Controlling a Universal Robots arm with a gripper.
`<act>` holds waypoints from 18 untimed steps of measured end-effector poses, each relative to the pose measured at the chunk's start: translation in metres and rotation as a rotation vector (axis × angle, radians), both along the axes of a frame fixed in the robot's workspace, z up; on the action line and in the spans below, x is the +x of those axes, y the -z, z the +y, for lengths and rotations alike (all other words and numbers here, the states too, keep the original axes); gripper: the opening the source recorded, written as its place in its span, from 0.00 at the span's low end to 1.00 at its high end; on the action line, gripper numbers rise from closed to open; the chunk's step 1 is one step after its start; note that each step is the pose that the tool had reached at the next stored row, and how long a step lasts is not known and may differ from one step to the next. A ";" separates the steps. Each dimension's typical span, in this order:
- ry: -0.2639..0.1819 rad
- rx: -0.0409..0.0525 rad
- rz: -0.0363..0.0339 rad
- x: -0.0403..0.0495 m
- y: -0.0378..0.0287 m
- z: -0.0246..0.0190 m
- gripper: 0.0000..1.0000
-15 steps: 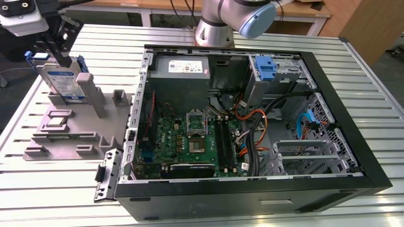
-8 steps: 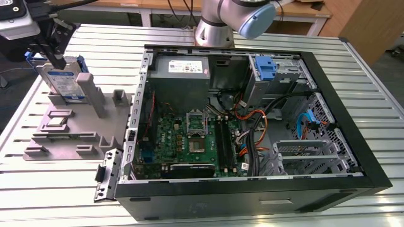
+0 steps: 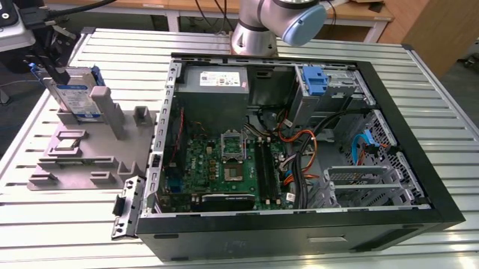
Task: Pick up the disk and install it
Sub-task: 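Reach for the disk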
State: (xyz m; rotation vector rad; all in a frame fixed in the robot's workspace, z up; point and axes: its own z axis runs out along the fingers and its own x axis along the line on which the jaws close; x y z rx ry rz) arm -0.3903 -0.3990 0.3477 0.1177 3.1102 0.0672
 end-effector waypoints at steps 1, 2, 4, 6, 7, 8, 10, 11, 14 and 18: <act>0.000 0.0001 -0.0001 -0.0010 0.0003 0.0000 0.10; 0.000 0.0001 -0.0001 -0.0018 0.0005 0.0000 0.10; 0.000 0.0001 -0.0001 -0.0019 0.0005 0.0000 0.10; 0.000 0.0000 0.0000 -0.0021 0.0004 0.0000 0.10; 0.000 0.0000 0.0000 -0.0021 0.0004 0.0001 0.10; 0.000 0.0001 -0.0001 -0.0022 0.0005 0.0007 0.10; 0.000 0.0001 -0.0001 -0.0021 0.0005 0.0041 0.10; 0.000 0.0002 -0.0001 -0.0021 0.0005 0.0066 0.10; 0.000 0.0007 0.0000 -0.0021 0.0007 0.0162 0.10; 0.000 0.0021 0.0000 -0.0022 0.0011 0.0288 0.10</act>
